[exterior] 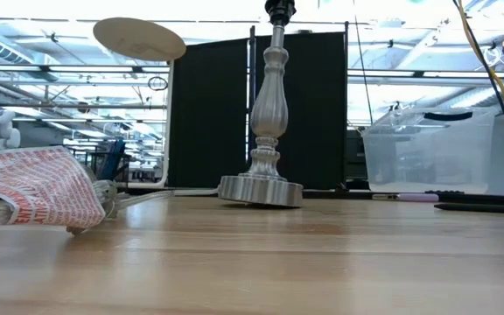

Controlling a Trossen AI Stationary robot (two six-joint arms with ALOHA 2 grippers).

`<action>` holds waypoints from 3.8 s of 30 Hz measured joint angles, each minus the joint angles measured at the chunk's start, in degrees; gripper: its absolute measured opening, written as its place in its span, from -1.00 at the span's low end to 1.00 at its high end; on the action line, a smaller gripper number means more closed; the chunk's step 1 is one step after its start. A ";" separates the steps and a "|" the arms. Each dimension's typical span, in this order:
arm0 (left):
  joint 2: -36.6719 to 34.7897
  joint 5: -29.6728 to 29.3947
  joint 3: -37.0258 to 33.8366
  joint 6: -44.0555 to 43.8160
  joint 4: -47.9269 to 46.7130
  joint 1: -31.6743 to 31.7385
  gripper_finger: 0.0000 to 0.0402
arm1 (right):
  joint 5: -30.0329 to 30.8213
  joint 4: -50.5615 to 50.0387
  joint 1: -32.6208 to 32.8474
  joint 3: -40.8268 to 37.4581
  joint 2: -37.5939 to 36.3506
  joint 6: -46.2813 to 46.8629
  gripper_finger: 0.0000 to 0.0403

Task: Screw lightbulb
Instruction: Insert the lightbulb into the lamp

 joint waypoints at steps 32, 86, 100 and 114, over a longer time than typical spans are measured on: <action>0.13 0.07 0.54 1.36 3.64 -1.58 -1.00 | 0.20 -0.16 0.74 -0.02 0.02 0.48 -1.00; -5.69 -6.64 -7.43 -3.34 0.94 -4.54 -1.00 | 0.60 0.63 1.18 -0.01 0.00 0.02 -1.00; -15.04 -5.42 -10.74 -1.66 3.03 -4.26 -1.00 | 0.88 -0.52 1.18 -0.01 -0.02 0.02 -1.00; -28.52 -6.01 -45.88 -8.81 21.07 -4.54 -1.00 | 1.10 -2.39 1.16 -0.02 -0.02 -0.77 -1.00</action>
